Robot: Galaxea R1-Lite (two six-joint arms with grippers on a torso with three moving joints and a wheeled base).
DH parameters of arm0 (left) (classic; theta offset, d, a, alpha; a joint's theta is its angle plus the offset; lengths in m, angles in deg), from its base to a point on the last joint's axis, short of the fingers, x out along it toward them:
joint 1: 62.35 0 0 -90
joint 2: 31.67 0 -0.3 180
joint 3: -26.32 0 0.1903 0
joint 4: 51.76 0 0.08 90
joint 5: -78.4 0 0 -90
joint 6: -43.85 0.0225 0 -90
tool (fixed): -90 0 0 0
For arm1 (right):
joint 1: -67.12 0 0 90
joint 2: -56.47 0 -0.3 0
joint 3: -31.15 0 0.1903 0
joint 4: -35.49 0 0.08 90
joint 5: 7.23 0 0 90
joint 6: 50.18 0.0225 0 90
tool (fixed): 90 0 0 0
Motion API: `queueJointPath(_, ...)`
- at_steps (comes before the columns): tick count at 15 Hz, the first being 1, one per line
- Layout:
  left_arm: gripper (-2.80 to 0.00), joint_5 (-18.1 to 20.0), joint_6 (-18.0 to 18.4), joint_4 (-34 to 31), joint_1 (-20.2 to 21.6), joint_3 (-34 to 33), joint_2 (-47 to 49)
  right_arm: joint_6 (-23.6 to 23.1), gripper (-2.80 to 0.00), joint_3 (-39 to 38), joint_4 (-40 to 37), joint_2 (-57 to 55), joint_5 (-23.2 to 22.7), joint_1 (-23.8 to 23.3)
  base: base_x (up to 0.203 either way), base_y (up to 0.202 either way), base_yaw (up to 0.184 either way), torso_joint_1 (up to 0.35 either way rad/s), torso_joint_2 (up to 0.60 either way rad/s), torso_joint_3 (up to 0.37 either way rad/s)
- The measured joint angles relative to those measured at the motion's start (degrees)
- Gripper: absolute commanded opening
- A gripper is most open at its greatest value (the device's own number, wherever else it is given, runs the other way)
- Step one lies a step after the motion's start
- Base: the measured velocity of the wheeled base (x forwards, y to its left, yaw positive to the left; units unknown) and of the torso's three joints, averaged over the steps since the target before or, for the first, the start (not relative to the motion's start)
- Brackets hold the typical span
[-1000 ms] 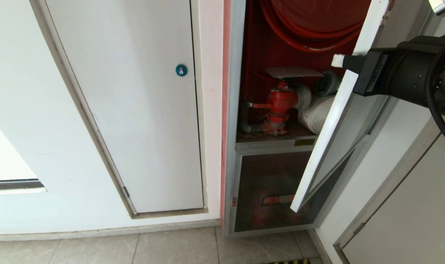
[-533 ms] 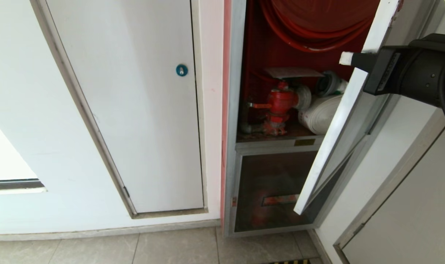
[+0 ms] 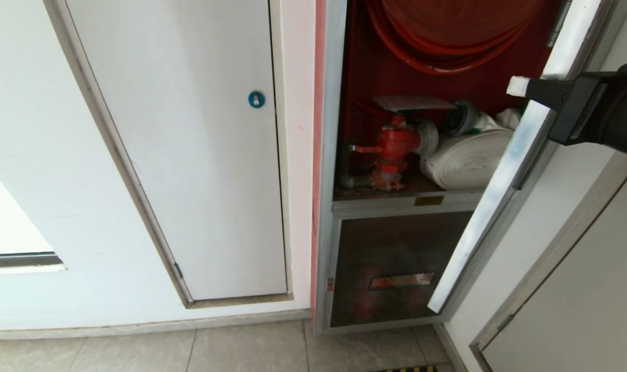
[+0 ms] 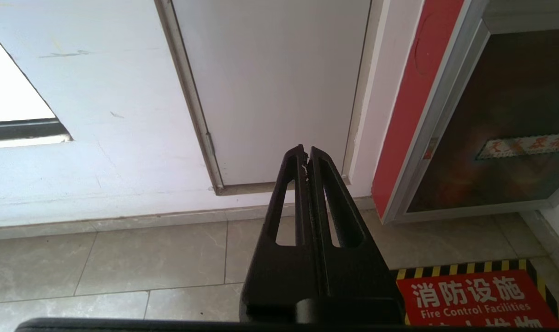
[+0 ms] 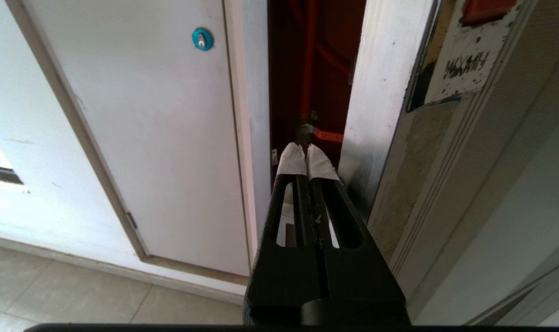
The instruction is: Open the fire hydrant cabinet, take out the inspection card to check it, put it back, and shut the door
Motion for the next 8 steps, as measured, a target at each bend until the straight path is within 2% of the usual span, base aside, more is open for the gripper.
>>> queueJointPath(8, -2.8, 0.0, 0.0, 0.0, 0.0, 0.0, 0.0, 0.0, -2.8, -4.4, 0.3, 6.1, 0.5, -0.9, 0.0, 0.0, 0.0, 0.0, 0.0, 0.0)
